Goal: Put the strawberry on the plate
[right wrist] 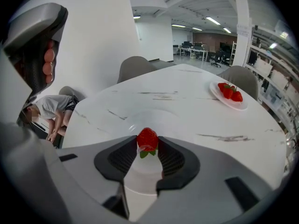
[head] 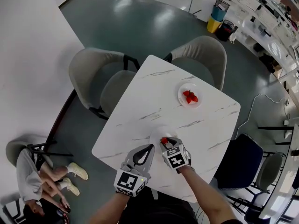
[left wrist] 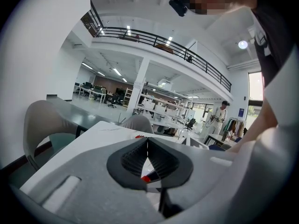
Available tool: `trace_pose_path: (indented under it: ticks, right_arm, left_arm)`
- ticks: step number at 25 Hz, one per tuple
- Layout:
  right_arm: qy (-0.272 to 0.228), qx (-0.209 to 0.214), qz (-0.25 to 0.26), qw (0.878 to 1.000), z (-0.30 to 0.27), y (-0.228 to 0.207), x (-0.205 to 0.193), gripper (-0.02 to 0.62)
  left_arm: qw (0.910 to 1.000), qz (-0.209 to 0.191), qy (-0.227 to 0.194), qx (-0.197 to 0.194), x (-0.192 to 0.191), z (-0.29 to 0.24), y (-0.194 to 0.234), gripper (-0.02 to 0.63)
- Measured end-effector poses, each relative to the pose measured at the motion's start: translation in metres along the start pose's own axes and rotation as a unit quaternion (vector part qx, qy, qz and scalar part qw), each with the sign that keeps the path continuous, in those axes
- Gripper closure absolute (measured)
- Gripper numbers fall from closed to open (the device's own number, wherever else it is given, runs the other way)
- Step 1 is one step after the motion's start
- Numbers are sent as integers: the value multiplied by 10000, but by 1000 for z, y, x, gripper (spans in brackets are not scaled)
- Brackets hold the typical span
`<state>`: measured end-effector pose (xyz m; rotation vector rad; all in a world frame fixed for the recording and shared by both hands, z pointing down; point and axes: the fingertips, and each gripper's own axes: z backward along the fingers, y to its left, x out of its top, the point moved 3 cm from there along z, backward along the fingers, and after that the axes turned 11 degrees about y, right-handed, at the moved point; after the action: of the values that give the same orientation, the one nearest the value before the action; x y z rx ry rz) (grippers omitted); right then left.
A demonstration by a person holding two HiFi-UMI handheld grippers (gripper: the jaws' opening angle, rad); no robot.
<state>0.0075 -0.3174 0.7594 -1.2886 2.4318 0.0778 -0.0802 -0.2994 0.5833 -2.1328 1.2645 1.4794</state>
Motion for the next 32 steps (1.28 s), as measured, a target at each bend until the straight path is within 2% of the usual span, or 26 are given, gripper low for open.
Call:
trace_pose_path:
  ticks: [5, 8, 12, 21, 26, 32]
  right_arm:
    - [172, 21, 64, 9998, -4, 1, -3, 453]
    - [254, 97, 95, 9996, -7, 2, -6, 429]
    - [123, 65, 51, 9999, 7, 1, 0, 423]
    - [-1071, 139, -181, 9940, 92, 15, 25, 433]
    - [-1728, 4, -164, 9848, 145, 20, 37, 490]
    - [-2505, -120, -183, 9679, 208, 25, 46, 565]
  left_arm:
    - [10000, 13, 26, 26, -2, 1, 0, 597]
    - [10000, 16, 39, 32, -4, 1, -2, 597]
    - [10000, 15, 44, 43, -3, 2, -4, 597]
    - [9997, -11, 189, 130, 7, 2, -24, 597]
    - [9999, -8, 122, 29, 21, 8, -42, 597]
    - [10000, -29, 1, -4, 44, 25, -61, 597]
